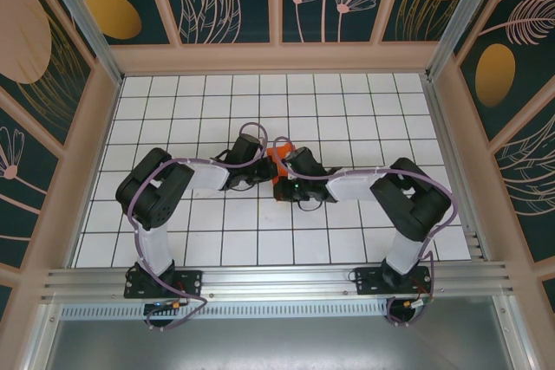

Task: Fold a paper plane with a square sheet of paper (pick it up from the middle)
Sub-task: Fourth fold the wing at the center of the table.

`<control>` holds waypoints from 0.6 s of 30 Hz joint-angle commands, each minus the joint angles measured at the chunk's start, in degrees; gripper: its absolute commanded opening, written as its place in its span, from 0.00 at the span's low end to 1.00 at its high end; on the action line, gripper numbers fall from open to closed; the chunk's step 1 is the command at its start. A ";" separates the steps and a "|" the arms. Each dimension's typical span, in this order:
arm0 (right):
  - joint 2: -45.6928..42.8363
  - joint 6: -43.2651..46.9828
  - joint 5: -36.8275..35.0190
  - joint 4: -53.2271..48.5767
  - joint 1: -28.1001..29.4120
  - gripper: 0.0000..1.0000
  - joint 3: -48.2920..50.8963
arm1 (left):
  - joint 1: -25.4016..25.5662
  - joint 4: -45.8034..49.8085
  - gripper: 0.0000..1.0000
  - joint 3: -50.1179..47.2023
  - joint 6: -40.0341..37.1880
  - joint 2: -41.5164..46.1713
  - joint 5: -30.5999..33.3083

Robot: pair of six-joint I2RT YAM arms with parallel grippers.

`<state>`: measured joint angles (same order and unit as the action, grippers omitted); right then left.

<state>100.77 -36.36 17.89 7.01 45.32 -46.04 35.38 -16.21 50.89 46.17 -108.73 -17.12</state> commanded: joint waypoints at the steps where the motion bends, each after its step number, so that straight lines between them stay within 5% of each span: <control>1: 1.98 -0.09 0.37 1.20 -0.14 0.02 -1.28 | -0.09 4.40 0.00 -0.26 -0.35 -2.19 2.10; 18: -6.04 -0.81 0.96 -1.47 2.91 0.02 3.66 | -0.06 4.59 0.00 2.25 -3.93 -3.33 1.51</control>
<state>98.08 -36.42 18.50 8.62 47.77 -42.65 35.35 -15.05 52.29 45.28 -109.36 -17.32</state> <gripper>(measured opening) 0.065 0.069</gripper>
